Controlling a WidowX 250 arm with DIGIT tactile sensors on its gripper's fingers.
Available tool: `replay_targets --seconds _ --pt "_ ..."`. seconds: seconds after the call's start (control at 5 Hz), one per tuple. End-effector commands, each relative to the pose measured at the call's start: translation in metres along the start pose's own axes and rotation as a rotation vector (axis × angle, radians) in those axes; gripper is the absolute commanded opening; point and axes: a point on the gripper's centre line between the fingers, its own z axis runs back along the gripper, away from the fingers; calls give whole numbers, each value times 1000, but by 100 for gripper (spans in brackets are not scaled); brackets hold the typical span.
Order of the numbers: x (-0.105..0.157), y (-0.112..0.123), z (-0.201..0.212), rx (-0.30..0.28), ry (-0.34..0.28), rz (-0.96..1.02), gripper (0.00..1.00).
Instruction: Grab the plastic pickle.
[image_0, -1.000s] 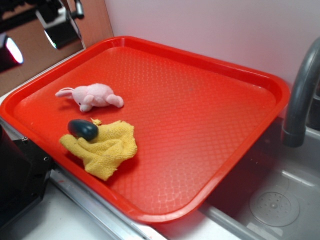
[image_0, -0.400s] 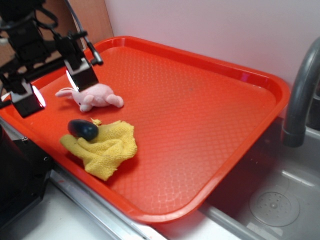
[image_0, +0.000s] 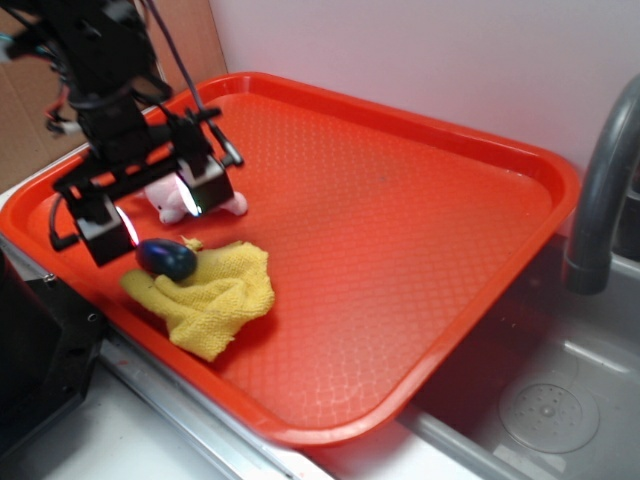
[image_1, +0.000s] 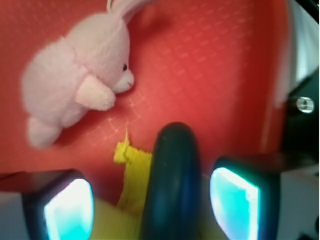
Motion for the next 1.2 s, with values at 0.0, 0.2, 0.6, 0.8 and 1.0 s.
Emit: replay_targets --seconds 0.0,0.2,0.6,0.8,1.0 --pt "-1 -13 -11 -11 -19 -43 100" --pt "-2 -13 -14 -5 -14 -57 100" --pt "-4 -13 -13 -18 -27 -75 0" --pt "-5 -9 -12 -28 -36 -93 0" --pt "-2 -16 16 -80 -56 -291 0"
